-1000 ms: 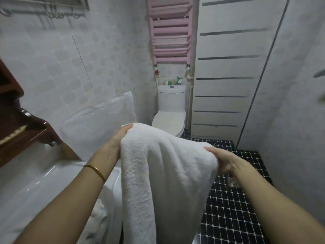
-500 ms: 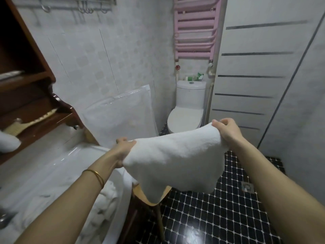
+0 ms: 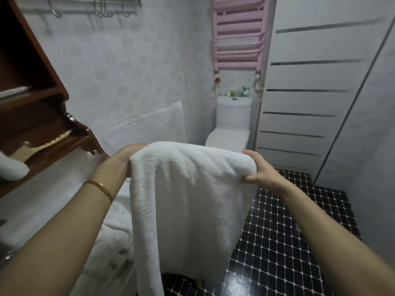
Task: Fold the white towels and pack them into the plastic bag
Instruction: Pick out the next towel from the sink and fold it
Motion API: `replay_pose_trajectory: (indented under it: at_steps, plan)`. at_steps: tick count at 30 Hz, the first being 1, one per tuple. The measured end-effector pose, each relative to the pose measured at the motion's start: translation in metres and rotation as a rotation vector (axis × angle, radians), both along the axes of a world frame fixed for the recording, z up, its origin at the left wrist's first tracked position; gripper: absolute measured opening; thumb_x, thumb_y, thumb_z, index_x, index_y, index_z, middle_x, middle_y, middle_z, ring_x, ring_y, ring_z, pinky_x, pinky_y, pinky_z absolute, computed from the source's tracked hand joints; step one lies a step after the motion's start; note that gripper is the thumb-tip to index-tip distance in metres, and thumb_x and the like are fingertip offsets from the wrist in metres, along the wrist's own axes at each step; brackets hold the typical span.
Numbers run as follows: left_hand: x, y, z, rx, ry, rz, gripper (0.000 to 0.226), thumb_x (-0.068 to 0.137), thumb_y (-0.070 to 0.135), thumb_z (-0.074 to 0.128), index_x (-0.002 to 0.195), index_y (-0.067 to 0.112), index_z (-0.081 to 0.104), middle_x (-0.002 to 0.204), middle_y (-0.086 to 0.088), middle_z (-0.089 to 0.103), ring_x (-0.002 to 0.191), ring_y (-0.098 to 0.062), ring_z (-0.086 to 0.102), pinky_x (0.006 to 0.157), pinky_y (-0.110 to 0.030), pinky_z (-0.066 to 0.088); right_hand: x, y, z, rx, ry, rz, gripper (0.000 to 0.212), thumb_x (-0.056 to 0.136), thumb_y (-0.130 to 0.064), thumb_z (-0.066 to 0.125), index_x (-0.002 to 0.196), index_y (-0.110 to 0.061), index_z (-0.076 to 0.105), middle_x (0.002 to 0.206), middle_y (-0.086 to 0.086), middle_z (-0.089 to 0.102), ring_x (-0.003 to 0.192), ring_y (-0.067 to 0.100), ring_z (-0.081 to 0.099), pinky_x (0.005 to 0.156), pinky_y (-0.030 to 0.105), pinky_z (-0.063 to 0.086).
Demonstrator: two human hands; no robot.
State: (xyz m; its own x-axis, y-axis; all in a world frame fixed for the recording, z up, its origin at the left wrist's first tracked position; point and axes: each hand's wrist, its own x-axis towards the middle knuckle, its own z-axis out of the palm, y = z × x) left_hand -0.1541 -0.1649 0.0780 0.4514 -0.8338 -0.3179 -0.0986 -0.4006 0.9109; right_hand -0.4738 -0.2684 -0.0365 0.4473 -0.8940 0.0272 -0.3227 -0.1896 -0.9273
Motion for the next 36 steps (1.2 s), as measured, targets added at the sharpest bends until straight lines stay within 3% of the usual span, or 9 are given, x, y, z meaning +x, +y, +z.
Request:
replay_pose_trajectory:
  at_steps: [4, 7, 13, 17, 23, 26, 30, 33, 36]
  plan:
    - [0.024, 0.015, -0.005, 0.070, 0.131, 0.059, 0.030, 0.096, 0.010, 0.048, 0.072, -0.001, 0.063, 0.057, -0.010, 0.065, 0.064, -0.028, 0.058, 0.061, -0.035, 0.048, 0.014, -0.010, 0.013, -0.160, 0.021, -0.132, 0.042, 0.069, -0.010, 0.079, 0.106, -0.023, 0.065, 0.100, 0.002, 0.065, 0.095, 0.020, 0.061, 0.079, 0.033, 0.051]
    - [0.047, 0.027, -0.007, 0.148, 0.199, 0.062, 0.028, 0.090, 0.012, 0.054, 0.071, -0.004, 0.068, 0.075, -0.016, 0.066, 0.069, -0.030, 0.063, 0.063, -0.035, 0.053, 0.021, -0.014, 0.027, -0.112, -0.143, -0.108, 0.023, 0.061, -0.027, 0.078, 0.080, -0.036, 0.070, 0.091, -0.003, 0.065, 0.082, 0.011, 0.062, 0.068, 0.024, 0.051]
    - [0.086, 0.046, -0.020, 0.120, 0.351, 0.029, 0.018, 0.091, 0.005, 0.056, 0.102, 0.003, 0.070, 0.101, -0.013, 0.072, 0.086, -0.024, 0.072, 0.063, -0.033, 0.059, 0.080, -0.021, 0.049, 0.008, -0.387, -0.105, 0.006, 0.079, -0.029, 0.069, 0.084, -0.029, 0.073, 0.082, -0.006, 0.073, 0.078, 0.010, 0.068, 0.070, 0.028, 0.055]
    - [0.120, 0.059, -0.032, -0.230, 0.557, 0.031, 0.026, 0.087, 0.029, 0.065, 0.108, 0.014, 0.067, 0.111, -0.008, 0.069, 0.099, -0.019, 0.068, 0.075, -0.032, 0.058, 0.122, -0.029, 0.071, 0.062, -0.396, -0.060, 0.013, 0.085, -0.032, 0.065, 0.085, -0.020, 0.071, 0.081, 0.001, 0.073, 0.072, 0.014, 0.069, 0.064, 0.027, 0.056]
    - [0.165, 0.072, -0.050, -0.232, 0.008, -0.098, 0.108, 0.060, 0.016, 0.088, 0.147, 0.026, 0.026, 0.143, 0.007, 0.039, 0.127, -0.019, 0.044, 0.102, -0.037, 0.045, 0.179, -0.044, 0.077, 0.295, -0.476, -0.027, 0.030, 0.086, -0.042, 0.061, 0.102, -0.016, 0.064, 0.096, 0.009, 0.071, 0.087, 0.026, 0.068, 0.081, 0.040, 0.054]
    - [0.185, 0.066, -0.059, -0.232, -0.100, -0.009, 0.077, 0.057, 0.010, 0.087, 0.126, 0.018, 0.054, 0.124, -0.005, 0.060, 0.116, -0.027, 0.056, 0.096, -0.046, 0.050, 0.208, -0.052, 0.067, 0.335, -0.483, -0.008, 0.026, 0.087, -0.045, 0.059, 0.102, -0.024, 0.065, 0.097, 0.006, 0.071, 0.089, 0.025, 0.068, 0.081, 0.039, 0.052]
    - [0.208, 0.059, -0.059, -0.229, -0.051, 0.080, 0.041, 0.063, -0.001, 0.081, 0.093, 0.022, 0.067, 0.098, -0.002, 0.070, 0.101, -0.024, 0.063, 0.073, -0.031, 0.055, 0.245, -0.065, 0.066, 0.310, -0.410, -0.057, 0.027, 0.086, -0.046, 0.061, 0.092, -0.021, 0.065, 0.086, 0.002, 0.073, 0.073, 0.014, 0.070, 0.066, 0.025, 0.054]
    - [0.226, 0.041, -0.038, -0.306, -0.120, 0.141, 0.040, 0.067, -0.005, 0.078, 0.092, 0.024, 0.066, 0.093, 0.006, 0.068, 0.093, -0.013, 0.063, 0.070, -0.024, 0.052, 0.272, -0.085, 0.082, 0.183, -0.393, -0.105, 0.028, 0.087, -0.043, 0.061, 0.087, -0.015, 0.064, 0.081, -0.001, 0.071, 0.066, 0.007, 0.069, 0.054, 0.020, 0.053]
    - [0.233, 0.024, 0.000, -0.465, -0.219, 0.201, 0.046, 0.071, -0.010, 0.074, 0.110, 0.010, 0.063, 0.098, 0.003, 0.065, 0.087, -0.009, 0.061, 0.074, -0.021, 0.054, 0.295, -0.105, 0.106, 0.051, -0.435, -0.083, 0.035, 0.091, -0.041, 0.057, 0.107, -0.009, 0.063, 0.102, 0.009, 0.070, 0.089, 0.018, 0.069, 0.073, 0.032, 0.057]
